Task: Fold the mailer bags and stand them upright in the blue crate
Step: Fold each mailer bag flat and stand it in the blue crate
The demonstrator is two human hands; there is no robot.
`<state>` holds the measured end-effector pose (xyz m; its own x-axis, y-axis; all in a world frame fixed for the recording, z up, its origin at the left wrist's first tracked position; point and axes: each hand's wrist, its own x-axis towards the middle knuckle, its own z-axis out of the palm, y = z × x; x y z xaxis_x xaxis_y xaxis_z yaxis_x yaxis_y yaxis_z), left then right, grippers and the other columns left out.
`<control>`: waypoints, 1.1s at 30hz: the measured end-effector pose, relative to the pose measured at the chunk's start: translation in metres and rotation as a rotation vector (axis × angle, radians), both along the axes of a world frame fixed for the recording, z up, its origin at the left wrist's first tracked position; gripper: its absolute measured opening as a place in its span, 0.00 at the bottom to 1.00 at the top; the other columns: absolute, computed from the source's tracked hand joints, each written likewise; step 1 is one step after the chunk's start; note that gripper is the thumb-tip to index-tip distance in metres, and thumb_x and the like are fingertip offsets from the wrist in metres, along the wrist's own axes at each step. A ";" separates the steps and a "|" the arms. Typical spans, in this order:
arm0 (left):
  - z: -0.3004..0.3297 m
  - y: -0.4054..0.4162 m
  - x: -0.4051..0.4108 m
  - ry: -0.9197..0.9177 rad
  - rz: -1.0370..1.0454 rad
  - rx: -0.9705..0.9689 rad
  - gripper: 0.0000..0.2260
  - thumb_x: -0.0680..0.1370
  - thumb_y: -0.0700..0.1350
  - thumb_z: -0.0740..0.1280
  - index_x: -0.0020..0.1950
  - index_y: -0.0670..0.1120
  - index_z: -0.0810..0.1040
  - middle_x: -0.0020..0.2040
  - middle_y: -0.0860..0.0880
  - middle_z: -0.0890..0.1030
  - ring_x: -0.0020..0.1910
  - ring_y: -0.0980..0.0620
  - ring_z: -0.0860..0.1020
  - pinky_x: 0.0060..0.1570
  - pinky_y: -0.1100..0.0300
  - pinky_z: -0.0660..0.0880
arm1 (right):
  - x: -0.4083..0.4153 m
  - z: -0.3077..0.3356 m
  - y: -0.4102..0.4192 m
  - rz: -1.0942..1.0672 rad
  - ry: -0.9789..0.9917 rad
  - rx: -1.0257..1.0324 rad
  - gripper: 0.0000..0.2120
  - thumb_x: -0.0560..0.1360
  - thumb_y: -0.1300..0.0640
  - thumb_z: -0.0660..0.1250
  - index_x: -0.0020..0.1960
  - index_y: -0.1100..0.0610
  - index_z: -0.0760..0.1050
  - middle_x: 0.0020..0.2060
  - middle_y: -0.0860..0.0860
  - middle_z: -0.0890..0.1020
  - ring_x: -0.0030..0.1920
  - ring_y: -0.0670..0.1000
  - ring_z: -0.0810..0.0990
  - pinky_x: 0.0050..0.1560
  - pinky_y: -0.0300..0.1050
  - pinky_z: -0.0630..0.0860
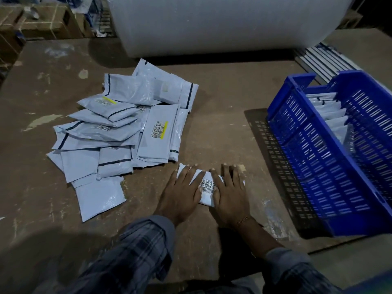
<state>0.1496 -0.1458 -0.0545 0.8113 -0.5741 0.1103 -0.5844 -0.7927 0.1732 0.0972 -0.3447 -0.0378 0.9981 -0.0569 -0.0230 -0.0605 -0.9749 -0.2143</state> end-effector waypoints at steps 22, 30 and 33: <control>0.029 0.007 -0.032 0.085 0.432 -0.369 0.15 0.85 0.52 0.59 0.70 0.53 0.77 0.66 0.53 0.81 0.66 0.49 0.76 0.66 0.50 0.73 | -0.023 0.064 0.037 -0.440 0.420 0.689 0.26 0.82 0.44 0.64 0.32 0.59 0.80 0.30 0.54 0.84 0.36 0.56 0.86 0.33 0.41 0.73; 0.013 -0.019 -0.072 0.111 0.555 -0.018 0.29 0.86 0.54 0.50 0.85 0.43 0.58 0.86 0.41 0.56 0.84 0.40 0.56 0.79 0.41 0.58 | 0.013 0.020 0.006 0.111 -0.035 0.036 0.26 0.85 0.43 0.52 0.80 0.51 0.63 0.80 0.57 0.62 0.81 0.61 0.58 0.78 0.61 0.61; 0.007 -0.015 -0.061 0.103 0.532 0.015 0.31 0.86 0.55 0.46 0.86 0.40 0.52 0.86 0.39 0.52 0.84 0.37 0.52 0.80 0.37 0.54 | 0.012 0.003 0.007 0.157 0.034 -0.003 0.27 0.85 0.43 0.48 0.83 0.46 0.57 0.83 0.55 0.55 0.83 0.61 0.51 0.80 0.63 0.55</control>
<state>0.0889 -0.1608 -0.0471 0.9966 -0.0822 0.0099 -0.0826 -0.9773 0.1950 0.1089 -0.3376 -0.0348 0.9934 0.0992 -0.0570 0.0851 -0.9737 -0.2113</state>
